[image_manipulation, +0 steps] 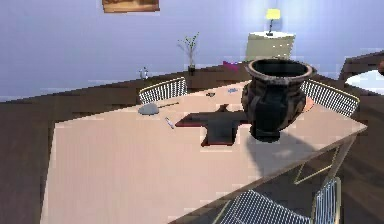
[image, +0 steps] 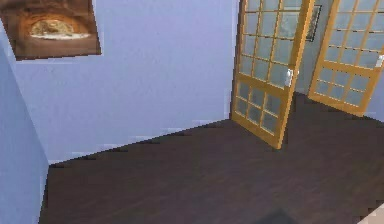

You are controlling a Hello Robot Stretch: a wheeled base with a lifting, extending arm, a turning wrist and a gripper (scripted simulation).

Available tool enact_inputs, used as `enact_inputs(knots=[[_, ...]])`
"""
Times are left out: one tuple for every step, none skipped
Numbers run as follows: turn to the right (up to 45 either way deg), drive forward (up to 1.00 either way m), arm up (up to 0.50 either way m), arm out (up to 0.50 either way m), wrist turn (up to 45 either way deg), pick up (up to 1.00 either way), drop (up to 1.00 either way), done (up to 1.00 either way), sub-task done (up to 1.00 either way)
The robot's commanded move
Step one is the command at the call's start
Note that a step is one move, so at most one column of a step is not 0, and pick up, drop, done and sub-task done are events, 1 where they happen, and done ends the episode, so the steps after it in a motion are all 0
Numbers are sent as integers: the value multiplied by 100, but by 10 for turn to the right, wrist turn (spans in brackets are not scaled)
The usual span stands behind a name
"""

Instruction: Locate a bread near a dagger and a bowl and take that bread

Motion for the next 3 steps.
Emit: enact_inputs(knots=[[0, 60, 0, 0, 0, 0, 0, 0, 0], [450, 0, 0, 0, 0, 0, 0, 0, 0], [90, 0, 0, 0, 0, 0, 0, 0, 0]])
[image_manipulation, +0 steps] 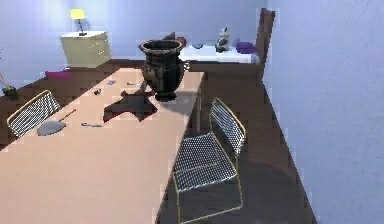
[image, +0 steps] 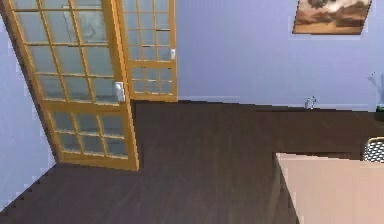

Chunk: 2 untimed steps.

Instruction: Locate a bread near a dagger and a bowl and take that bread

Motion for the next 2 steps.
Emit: enact_inputs(knots=[[0, 100, 0, 0, 0, 0, 0, 0, 0], [30, 0, 0, 0, 0, 0, 0, 0, 0]])
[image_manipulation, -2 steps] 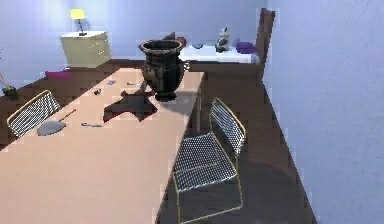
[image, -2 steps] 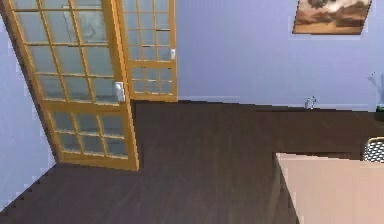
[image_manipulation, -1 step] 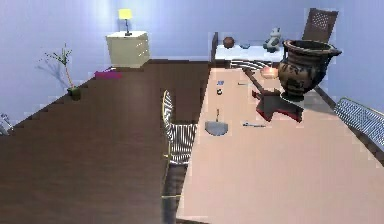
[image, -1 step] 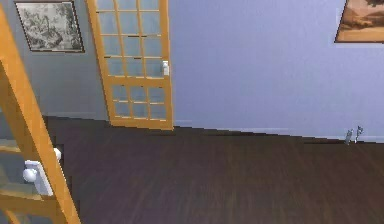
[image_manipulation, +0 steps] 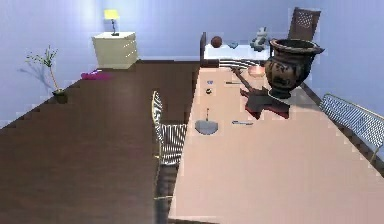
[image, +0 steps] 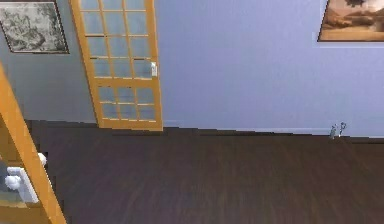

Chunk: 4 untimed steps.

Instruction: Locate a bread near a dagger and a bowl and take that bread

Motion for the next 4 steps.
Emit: enact_inputs(knots=[[0, 80, 0, 0, 0, 0, 0, 0, 0], [-450, 0, 0, 0, 0, 0, 0, 0, 0], [-120, 0, 0, 0, 0, 0, 0, 0, 0], [0, 90, 0, 0, 0, 0, 0, 0, 0]])
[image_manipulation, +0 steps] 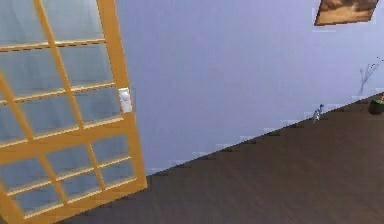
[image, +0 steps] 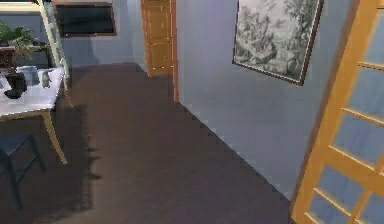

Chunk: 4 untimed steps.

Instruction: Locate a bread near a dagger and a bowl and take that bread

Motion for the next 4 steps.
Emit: enact_inputs(knots=[[-120, 0, 0, 0, 0, 0, 0, 0, 0], [0, 100, 0, 0, 0, 0, 0, 0, 0], [0, 100, 0, 0, 0, 0, 0, 0, 0], [-30, 0, 0, 0, 0, 0, 0, 0, 0]])
